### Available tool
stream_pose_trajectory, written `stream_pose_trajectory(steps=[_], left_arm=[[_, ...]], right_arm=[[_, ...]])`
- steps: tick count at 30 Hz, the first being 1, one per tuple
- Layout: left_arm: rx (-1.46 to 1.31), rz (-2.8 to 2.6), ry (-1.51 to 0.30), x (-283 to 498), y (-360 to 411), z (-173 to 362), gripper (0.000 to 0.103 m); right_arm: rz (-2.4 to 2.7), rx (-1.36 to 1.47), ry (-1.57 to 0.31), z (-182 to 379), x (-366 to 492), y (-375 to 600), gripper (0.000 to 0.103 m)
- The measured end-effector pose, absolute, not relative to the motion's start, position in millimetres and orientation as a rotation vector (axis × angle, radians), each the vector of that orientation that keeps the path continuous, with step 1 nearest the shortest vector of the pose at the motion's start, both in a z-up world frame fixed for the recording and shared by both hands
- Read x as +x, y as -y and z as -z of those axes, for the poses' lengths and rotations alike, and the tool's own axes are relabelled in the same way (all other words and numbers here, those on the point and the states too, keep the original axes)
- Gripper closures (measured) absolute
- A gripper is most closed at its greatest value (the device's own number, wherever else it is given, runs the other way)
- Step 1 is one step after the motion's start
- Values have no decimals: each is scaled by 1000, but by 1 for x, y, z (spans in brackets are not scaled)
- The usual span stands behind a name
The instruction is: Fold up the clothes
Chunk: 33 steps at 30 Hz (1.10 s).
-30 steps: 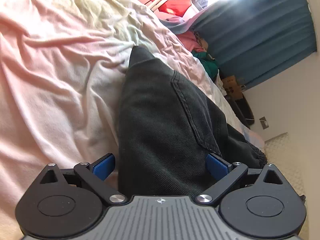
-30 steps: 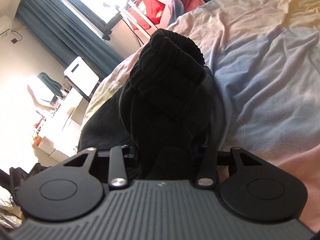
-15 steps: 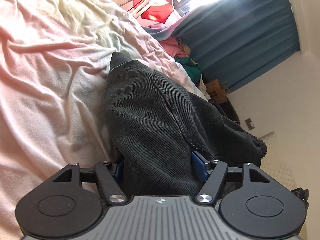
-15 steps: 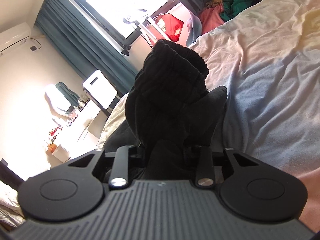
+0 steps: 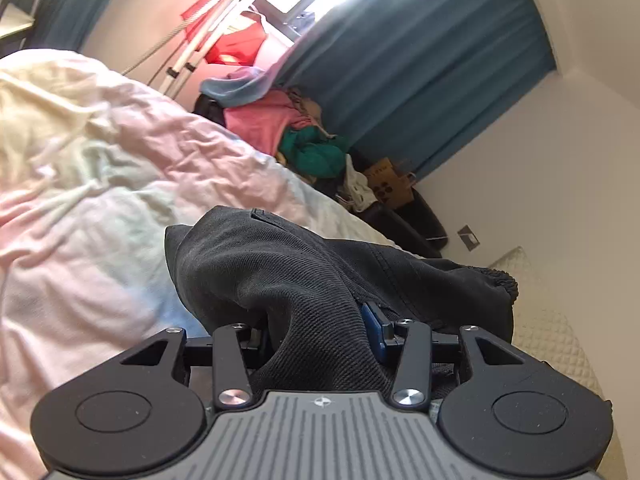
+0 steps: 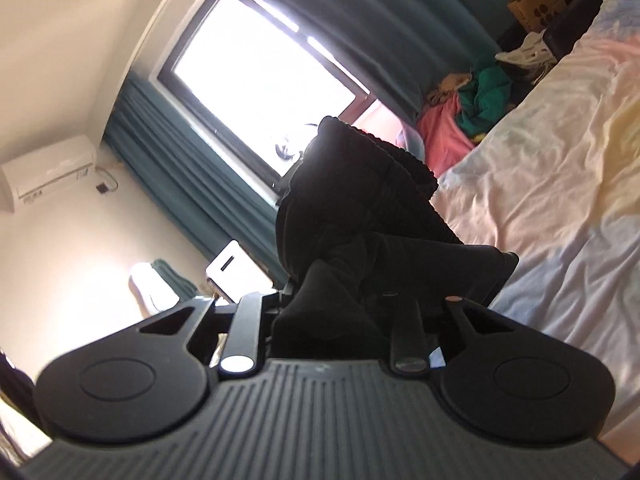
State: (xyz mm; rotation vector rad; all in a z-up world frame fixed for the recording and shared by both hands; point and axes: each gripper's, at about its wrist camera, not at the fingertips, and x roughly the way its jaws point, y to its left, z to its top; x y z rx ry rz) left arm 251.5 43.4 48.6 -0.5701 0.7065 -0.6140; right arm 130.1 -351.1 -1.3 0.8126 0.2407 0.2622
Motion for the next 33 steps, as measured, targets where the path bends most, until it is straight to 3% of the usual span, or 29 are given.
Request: stream_pose_trajectory(steps=[8, 12, 17, 22, 27, 33], left_arm=[[-423, 792, -733, 365, 155, -71, 57], [-346, 837, -763, 411, 251, -46, 57], [-278, 866, -847, 451, 331, 24, 57], [-181, 879, -894, 439, 332, 79, 55], [-95, 890, -884, 405, 311, 118, 46], [-39, 833, -785, 366, 287, 86, 38]], right_arm=[[-53, 763, -194, -27, 161, 494, 74], [60, 760, -229, -21, 189, 564, 74], [172, 790, -300, 26, 203, 620, 74], [219, 856, -398, 85, 192, 630, 74], [258, 911, -488, 134, 157, 602, 73], [338, 977, -496, 152, 134, 587, 60]])
